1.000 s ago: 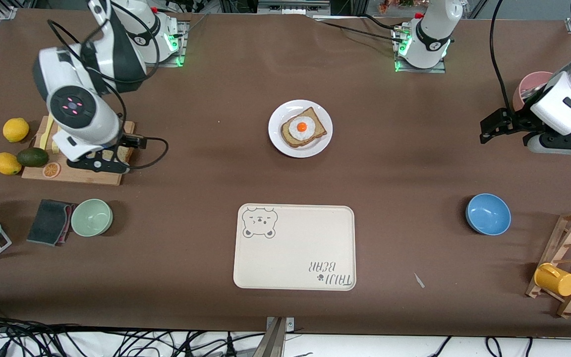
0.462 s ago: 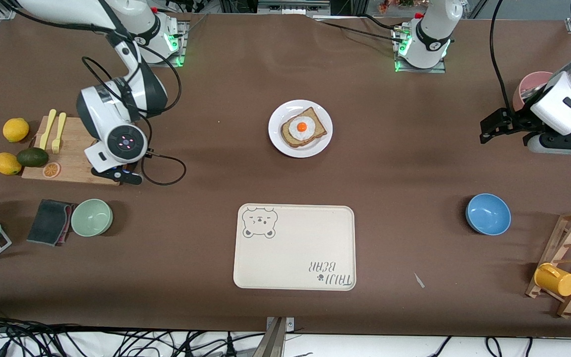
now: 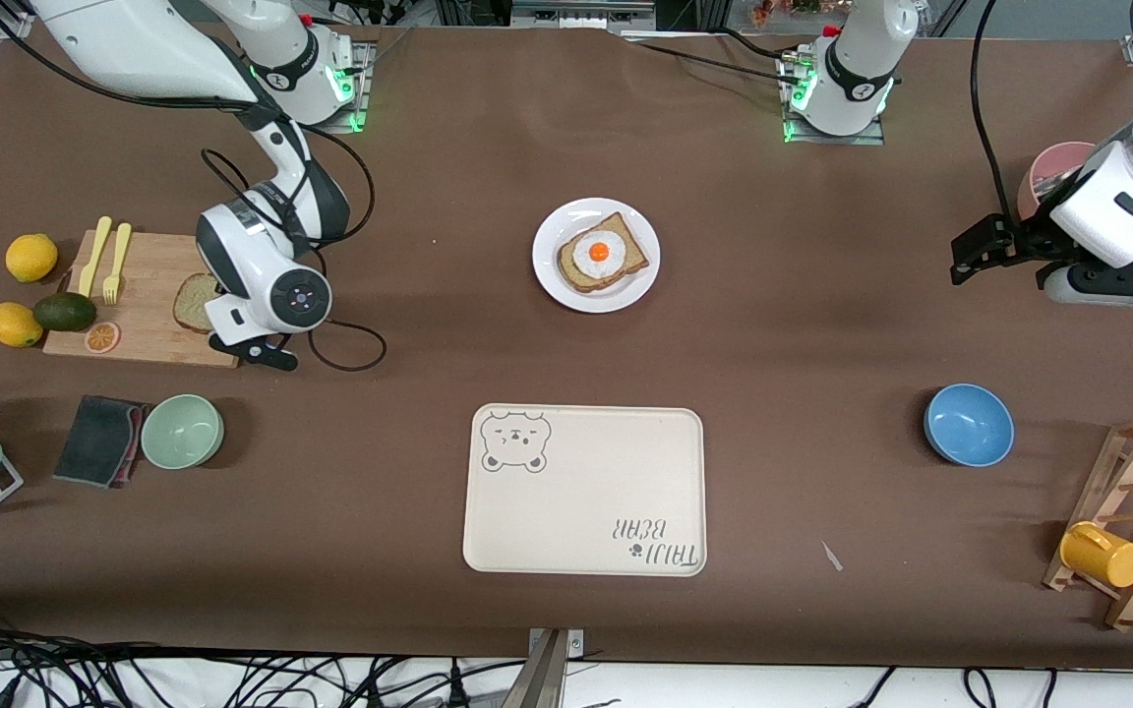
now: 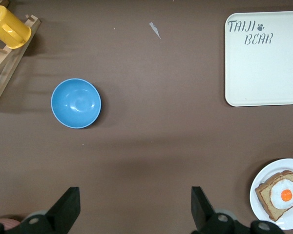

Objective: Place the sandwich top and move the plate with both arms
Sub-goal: 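Reach the right gripper down to the bread slice on the cutting board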

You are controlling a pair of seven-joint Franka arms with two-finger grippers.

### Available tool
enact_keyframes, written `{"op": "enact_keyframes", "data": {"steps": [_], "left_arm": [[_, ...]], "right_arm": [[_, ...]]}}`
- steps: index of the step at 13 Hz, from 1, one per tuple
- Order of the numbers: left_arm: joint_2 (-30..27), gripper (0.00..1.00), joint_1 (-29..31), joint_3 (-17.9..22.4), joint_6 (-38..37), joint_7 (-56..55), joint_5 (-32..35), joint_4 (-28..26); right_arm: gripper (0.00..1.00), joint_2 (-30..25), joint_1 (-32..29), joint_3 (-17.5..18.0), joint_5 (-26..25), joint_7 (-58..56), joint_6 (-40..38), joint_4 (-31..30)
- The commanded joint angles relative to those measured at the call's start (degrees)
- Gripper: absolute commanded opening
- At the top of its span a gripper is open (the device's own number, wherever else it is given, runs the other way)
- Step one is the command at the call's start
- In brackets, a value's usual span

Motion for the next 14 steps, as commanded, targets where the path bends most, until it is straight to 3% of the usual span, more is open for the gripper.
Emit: {"op": "enact_keyframes", "data": {"steps": [1,5,8,14], "left_arm": [[-0.93,1.0,-0.12,-0.43,0.17,-0.67,1.65,-0.39],[-0.84,1.0,-0.21,-0.52,0.17,-0.5,1.74,-0.39],[-0.84,1.0,-0.21,-0.52,0.17,-0.5,1.74,-0.39],[-0.84,1.0,-0.21,-0.52,0.17,-0.5,1.74,-0.39]], "right_arm": [[0.58,2.24,-0.91,0.74,-6.13,5.43,1.62,-2.19],[0.56,3.83,-0.91,0.92,-6.4,9.48,1.62,-1.84],[0.47,4.1,-0.91,0.74,-6.4,9.48,1.62,-2.1],[0.47,5.59,-0.91,0.65,-7.19,10.27,1.1,-2.1]]}}
